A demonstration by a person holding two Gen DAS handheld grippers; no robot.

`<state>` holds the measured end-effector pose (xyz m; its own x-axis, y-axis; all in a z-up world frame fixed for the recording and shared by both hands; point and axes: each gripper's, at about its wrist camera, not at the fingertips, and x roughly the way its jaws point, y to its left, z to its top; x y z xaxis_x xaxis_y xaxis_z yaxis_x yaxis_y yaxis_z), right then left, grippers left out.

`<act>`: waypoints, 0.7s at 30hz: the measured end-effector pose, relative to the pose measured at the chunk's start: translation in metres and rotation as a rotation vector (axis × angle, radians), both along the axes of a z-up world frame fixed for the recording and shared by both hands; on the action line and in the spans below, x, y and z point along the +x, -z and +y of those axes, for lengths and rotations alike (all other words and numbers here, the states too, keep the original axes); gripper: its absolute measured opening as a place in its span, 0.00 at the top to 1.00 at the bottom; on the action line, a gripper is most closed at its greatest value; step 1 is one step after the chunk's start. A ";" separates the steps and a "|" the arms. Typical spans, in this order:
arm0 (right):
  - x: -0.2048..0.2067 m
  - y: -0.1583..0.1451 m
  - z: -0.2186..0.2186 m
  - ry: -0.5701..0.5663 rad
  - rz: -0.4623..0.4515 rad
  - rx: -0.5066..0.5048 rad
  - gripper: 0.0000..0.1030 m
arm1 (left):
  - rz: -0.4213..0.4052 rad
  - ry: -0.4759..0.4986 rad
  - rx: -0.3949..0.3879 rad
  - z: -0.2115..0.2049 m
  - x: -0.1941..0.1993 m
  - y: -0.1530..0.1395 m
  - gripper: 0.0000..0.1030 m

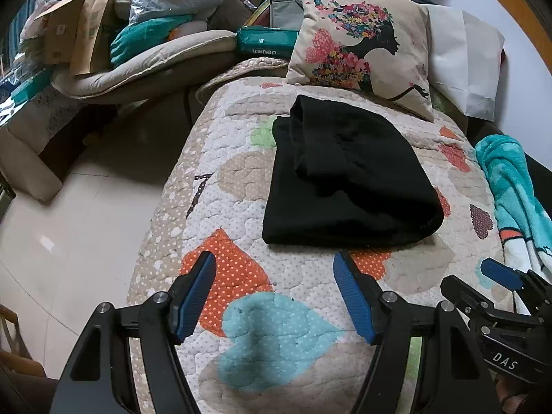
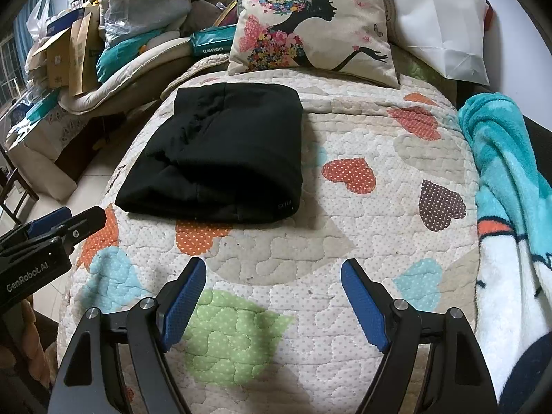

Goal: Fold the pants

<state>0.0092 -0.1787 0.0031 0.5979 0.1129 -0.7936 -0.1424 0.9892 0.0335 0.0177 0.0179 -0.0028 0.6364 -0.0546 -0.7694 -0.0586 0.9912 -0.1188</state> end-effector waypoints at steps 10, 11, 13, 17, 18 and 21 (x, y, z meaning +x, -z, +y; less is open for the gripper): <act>0.000 0.002 0.000 -0.001 0.002 -0.002 0.17 | 0.013 -0.002 -0.019 0.003 0.001 0.002 0.32; 0.000 0.002 0.001 0.000 0.002 -0.002 0.17 | 0.013 -0.003 -0.019 0.003 0.001 0.002 0.32; 0.000 0.002 0.001 0.000 0.001 -0.002 0.17 | 0.010 -0.001 -0.020 0.003 0.001 0.002 0.32; 0.000 0.001 0.001 0.000 0.001 -0.003 0.17 | -0.007 -0.002 -0.007 0.001 -0.001 -0.001 0.32; -0.001 0.001 0.001 0.000 0.001 -0.003 0.17 | -0.015 -0.002 -0.003 0.000 -0.001 -0.002 0.32; -0.001 0.002 0.002 -0.001 -0.002 -0.005 0.17 | -0.041 -0.005 0.016 -0.002 -0.004 -0.006 0.32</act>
<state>0.0085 -0.1771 0.0009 0.5994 0.1092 -0.7929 -0.1432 0.9893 0.0280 0.0140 0.0159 0.0037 0.6680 -0.0390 -0.7432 -0.0590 0.9927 -0.1051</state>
